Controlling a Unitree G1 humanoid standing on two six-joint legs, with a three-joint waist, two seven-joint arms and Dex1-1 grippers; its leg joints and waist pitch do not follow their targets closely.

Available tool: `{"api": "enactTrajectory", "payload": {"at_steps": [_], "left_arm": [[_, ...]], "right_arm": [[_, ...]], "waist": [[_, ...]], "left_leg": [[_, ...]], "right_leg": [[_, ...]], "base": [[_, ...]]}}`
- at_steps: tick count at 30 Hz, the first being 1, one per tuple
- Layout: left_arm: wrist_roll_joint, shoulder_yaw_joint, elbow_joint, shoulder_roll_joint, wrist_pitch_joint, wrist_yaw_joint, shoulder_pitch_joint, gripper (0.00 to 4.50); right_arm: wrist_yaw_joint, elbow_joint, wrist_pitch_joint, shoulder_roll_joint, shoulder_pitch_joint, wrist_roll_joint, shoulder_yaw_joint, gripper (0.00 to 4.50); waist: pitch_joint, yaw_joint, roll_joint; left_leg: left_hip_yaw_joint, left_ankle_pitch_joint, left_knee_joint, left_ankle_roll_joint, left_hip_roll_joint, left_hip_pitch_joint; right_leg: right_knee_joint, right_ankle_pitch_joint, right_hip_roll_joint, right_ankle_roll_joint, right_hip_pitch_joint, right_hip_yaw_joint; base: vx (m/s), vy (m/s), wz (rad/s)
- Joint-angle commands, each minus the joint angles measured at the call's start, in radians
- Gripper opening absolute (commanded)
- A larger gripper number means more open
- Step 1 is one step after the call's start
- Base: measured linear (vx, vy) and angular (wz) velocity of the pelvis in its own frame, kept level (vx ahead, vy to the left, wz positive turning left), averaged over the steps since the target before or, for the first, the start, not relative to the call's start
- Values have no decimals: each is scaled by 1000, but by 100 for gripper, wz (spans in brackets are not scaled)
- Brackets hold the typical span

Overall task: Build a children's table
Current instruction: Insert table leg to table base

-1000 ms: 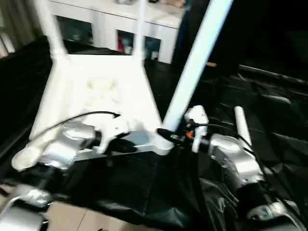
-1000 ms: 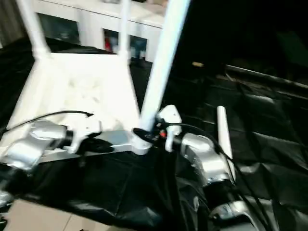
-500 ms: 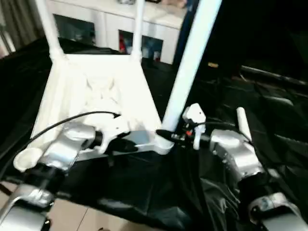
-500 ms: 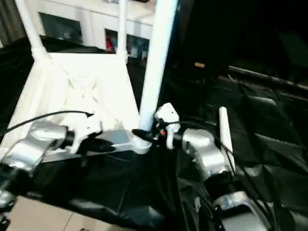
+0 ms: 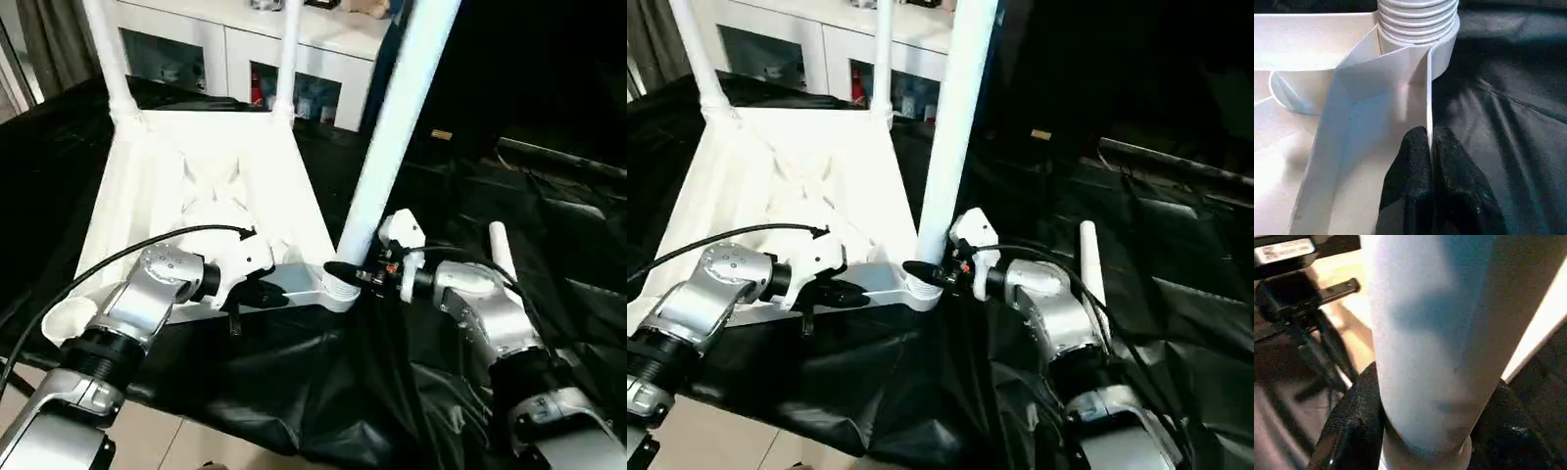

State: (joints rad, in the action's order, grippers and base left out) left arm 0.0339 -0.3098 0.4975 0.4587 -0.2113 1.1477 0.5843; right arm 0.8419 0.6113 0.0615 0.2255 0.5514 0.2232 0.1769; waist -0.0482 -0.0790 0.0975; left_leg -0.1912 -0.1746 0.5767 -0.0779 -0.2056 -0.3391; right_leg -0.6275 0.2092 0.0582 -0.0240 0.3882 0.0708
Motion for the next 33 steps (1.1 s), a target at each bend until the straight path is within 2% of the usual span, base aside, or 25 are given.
{"api": "enactTrajectory", "payload": {"at_steps": [1,2,5,6,7,8,9,10,11,12,14,15,18,22,25,29,31,33], "left_arm": [[-33,1,-31,-42,-6,7,32,0],[-19,2,-13,-69,-15,-39,48,0],[-7,2,3,-92,-27,-74,62,0],[0,2,13,-111,-41,-100,73,0],[23,11,54,-179,-100,-214,111,0],[32,17,71,-204,-123,-261,125,0],[41,21,87,-224,-139,-302,137,0],[47,22,97,-237,-152,-326,145,0],[56,23,108,-258,-170,-363,156,0],[59,23,110,-276,-186,-385,162,0],[56,26,99,-309,-224,-416,171,0],[57,25,88,-319,-238,-421,171,0],[51,30,74,-321,-250,-412,164,0],[58,37,101,-318,-246,-428,169,0],[61,42,113,-303,-240,-434,170,0],[63,45,114,-289,-225,-425,169,0],[58,49,111,-282,-221,-417,167,0],[53,51,107,-274,-216,-404,162,0]], "right_arm": [[-201,146,60,1,-10,-80,-37,189],[-303,186,64,-25,11,-78,-68,189],[-380,216,68,-46,27,-71,-94,189],[-438,240,70,-62,41,-65,-112,189],[-582,315,54,-108,83,-51,-149,189],[-626,341,47,-124,97,-46,-160,189],[-670,362,40,-136,108,-45,-166,189],[-695,376,32,-146,116,-42,-172,189],[-731,398,27,-161,126,-41,-177,189],[-752,416,19,-174,136,-46,-174,189],[-776,453,13,-201,157,-55,-168,189],[-786,471,12,-214,168,-56,-168,189],[-786,477,10,-224,176,-61,-162,188],[-787,513,-13,-238,198,-72,-165,188],[-765,534,-18,-257,217,-57,-190,188],[-718,532,-55,-258,231,-61,-188,188],[-666,523,-77,-257,240,-37,-205,258],[-628,506,-83,-248,245,-18,-219,258]], "waist": [[42,-2,-22],[42,5,-21],[43,8,-23],[43,8,-23],[44,10,-23],[45,16,-23],[47,12,-21],[47,12,-22],[51,7,-21],[54,8,-14],[58,6,-15],[56,6,-10],[53,7,-13],[50,11,-15],[50,13,-16],[49,14,-17],[52,14,-17],[51,15,-19]], "left_leg": [[31,-356,-76,-49,-36,6],[35,-357,-79,-57,-35,1],[34,-368,-75,-57,-34,10],[33,-368,-75,-52,-34,9],[31,-355,-74,-49,-34,7],[28,-346,-73,-60,-34,12],[28,-346,-70,-62,-31,14],[27,-336,-70,-58,-31,8],[25,-310,-69,-53,-32,6],[22,-275,-67,-46,-31,0],[19,-225,-64,-33,-28,-7],[17,-212,-63,-23,-27,-8],[19,-227,-66,-15,-27,-11],[22,-276,-69,-27,-29,-8],[23,-295,-70,-27,-30,-7],[24,-303,-71,-27,-31,-7],[23,-290,-70,-23,-31,-9],[21,-277,-70,-18,-32,-8]], "right_leg": [[107,445,97,-124,-23,-58],[108,466,97,-116,-26,-56],[112,467,97,-114,-19,-56],[113,462,97,-115,-20,-57],[110,433,96,-121,-20,-59],[104,400,90,-136,-12,-60],[105,400,92,-135,-17,-57],[104,388,93,-134,-19,-58],[100,333,91,-135,-20,-60],[92,262,88,-143,-25,-60],[82,176,87,-156,-30,-59],[82,161,86,-157,-31,-58],[89,220,87,-137,-31,-56],[97,292,88,-123,-26,-56],[99,314,89,-120,-23,-57],[101,324,90,-119,-22,-57],[97,292,89,-126,-25,-58],[94,252,87,-141,-25,-58]], "base": [[0,0,0],[0,0,0],[0,0,0],[0,0,0],[0,0,0],[0,0,0],[0,0,0],[0,0,0],[0,0,0],[0,0,0],[0,0,0],[0,0,0],[0,0,0],[0,0,0],[0,0,0],[0,0,0],[0,0,0],[0,0,0]]}}
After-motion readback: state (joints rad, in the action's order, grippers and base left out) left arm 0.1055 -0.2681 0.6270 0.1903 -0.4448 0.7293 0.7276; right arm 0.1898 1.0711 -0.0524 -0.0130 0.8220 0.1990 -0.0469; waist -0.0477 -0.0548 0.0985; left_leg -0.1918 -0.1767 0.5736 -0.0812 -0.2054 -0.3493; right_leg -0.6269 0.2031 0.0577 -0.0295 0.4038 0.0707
